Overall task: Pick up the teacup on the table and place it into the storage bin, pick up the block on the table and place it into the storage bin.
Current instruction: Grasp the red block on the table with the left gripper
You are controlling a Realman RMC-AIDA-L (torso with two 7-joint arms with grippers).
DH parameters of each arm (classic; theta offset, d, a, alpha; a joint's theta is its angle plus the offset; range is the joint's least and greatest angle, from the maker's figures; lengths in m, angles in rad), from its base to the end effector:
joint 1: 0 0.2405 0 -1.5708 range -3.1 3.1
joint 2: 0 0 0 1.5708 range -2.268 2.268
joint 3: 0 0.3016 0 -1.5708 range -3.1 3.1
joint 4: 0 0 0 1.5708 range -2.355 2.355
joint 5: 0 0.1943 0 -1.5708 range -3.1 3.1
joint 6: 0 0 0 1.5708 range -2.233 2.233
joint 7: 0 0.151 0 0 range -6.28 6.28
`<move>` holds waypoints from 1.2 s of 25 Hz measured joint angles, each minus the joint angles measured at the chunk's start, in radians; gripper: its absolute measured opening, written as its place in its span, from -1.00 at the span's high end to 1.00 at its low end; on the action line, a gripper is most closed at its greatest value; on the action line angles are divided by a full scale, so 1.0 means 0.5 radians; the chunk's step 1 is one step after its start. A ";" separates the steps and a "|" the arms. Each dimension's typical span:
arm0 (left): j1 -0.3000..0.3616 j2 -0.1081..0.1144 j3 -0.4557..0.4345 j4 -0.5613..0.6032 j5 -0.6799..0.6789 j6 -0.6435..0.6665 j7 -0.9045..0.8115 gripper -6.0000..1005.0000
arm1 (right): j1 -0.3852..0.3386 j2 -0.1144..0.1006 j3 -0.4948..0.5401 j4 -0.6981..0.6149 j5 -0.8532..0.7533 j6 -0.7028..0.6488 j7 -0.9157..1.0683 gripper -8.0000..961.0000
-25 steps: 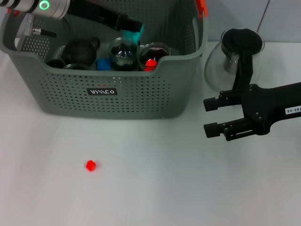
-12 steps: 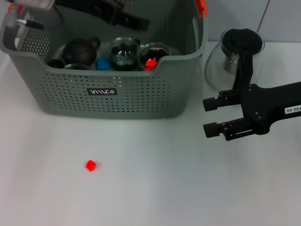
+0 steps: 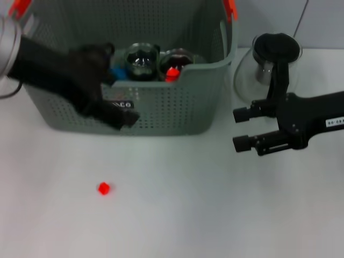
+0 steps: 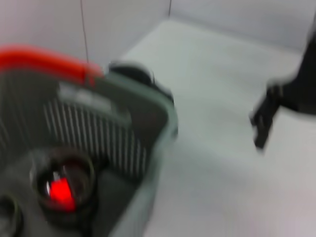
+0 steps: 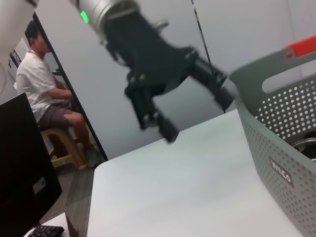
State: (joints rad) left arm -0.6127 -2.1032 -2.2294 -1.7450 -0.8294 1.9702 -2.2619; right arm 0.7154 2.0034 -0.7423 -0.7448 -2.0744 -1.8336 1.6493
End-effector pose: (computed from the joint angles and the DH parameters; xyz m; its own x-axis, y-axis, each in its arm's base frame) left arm -0.1614 0.3350 0.0615 0.9306 0.3638 0.0413 0.3589 -0.8841 -0.2991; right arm 0.2172 0.3612 0.0036 0.8550 -0.3586 -0.3748 -0.3360 -0.9333 0.1265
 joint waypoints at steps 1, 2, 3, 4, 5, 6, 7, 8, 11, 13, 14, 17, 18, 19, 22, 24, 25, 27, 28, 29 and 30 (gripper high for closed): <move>0.037 -0.018 0.029 -0.037 0.037 0.012 0.014 -0.91 | 0.001 0.001 0.000 0.001 0.000 0.003 0.000 -0.73; 0.094 -0.046 0.075 -0.090 0.105 0.015 0.037 -0.91 | 0.001 0.002 0.000 0.002 0.001 0.006 0.000 -0.73; 0.145 -0.075 0.120 -0.129 0.175 0.015 0.060 -0.91 | 0.001 0.004 0.000 0.003 0.003 0.008 0.000 -0.73; 0.187 -0.100 0.167 -0.155 0.241 0.015 0.077 -0.90 | 0.001 0.006 0.000 0.004 0.004 0.010 -0.001 -0.73; 0.229 -0.119 0.224 -0.172 0.305 0.004 0.087 -0.90 | 0.002 0.007 0.000 0.004 0.005 0.012 0.000 -0.73; 0.259 -0.134 0.281 -0.176 0.353 -0.003 0.085 -0.90 | 0.003 0.009 0.000 0.004 0.006 0.015 0.000 -0.73; 0.283 -0.138 0.341 -0.158 0.399 -0.017 0.064 -0.90 | 0.004 0.010 0.000 0.005 0.006 0.019 0.000 -0.73; 0.300 -0.140 0.396 -0.123 0.432 -0.035 0.033 -0.90 | 0.005 0.011 0.000 0.005 0.006 0.025 0.000 -0.73; 0.298 -0.136 0.492 0.040 0.537 -0.103 -0.066 -0.89 | 0.009 0.017 -0.004 0.005 0.007 0.038 0.000 -0.73; 0.279 -0.133 0.527 0.138 0.592 -0.135 -0.096 -0.89 | 0.012 0.020 -0.012 0.005 0.007 0.042 0.000 -0.73; 0.263 -0.132 0.550 0.201 0.627 -0.159 -0.120 -0.89 | 0.013 0.022 -0.014 0.005 0.007 0.042 0.000 -0.73; 0.246 -0.131 0.641 0.318 0.700 -0.254 -0.161 -0.88 | 0.017 0.026 -0.015 0.005 0.003 0.041 -0.005 -0.73; 0.242 -0.131 0.674 0.357 0.726 -0.304 -0.177 -0.88 | 0.019 0.027 -0.016 0.005 0.002 0.038 -0.008 -0.73; 0.240 -0.131 0.694 0.382 0.742 -0.338 -0.187 -0.88 | 0.020 0.028 -0.016 0.005 0.001 0.034 -0.010 -0.73; 0.228 -0.132 0.775 0.505 0.793 -0.444 -0.219 -0.87 | 0.022 0.030 -0.030 0.005 -0.004 0.024 -0.013 -0.73; 0.219 -0.134 0.818 0.577 0.811 -0.501 -0.235 -0.87 | 0.023 0.030 -0.056 0.005 -0.005 0.020 -0.013 -0.73; 0.216 -0.134 0.832 0.601 0.813 -0.520 -0.238 -0.87 | 0.023 0.030 -0.079 0.005 -0.005 0.019 -0.013 -0.73; 0.211 -0.136 0.859 0.643 0.814 -0.560 -0.254 -0.86 | 0.023 0.028 -0.122 0.005 -0.005 0.018 -0.012 -0.73; 0.210 -0.137 0.871 0.665 0.815 -0.582 -0.265 -0.86 | 0.023 0.025 -0.155 0.006 -0.005 0.022 -0.011 -0.73; 0.208 -0.137 0.883 0.690 0.815 -0.612 -0.278 -0.86 | 0.023 0.024 -0.180 0.006 -0.006 0.027 -0.010 -0.73; 0.207 -0.137 0.894 0.717 0.816 -0.637 -0.286 -0.86 | 0.022 0.023 -0.207 0.007 -0.007 0.037 -0.006 -0.73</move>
State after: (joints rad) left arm -0.5091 -2.1718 -1.7825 -1.3863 -0.4216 1.6518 -2.4051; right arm 0.7264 2.0150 -0.8455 -0.7413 -2.0777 -1.8152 1.6464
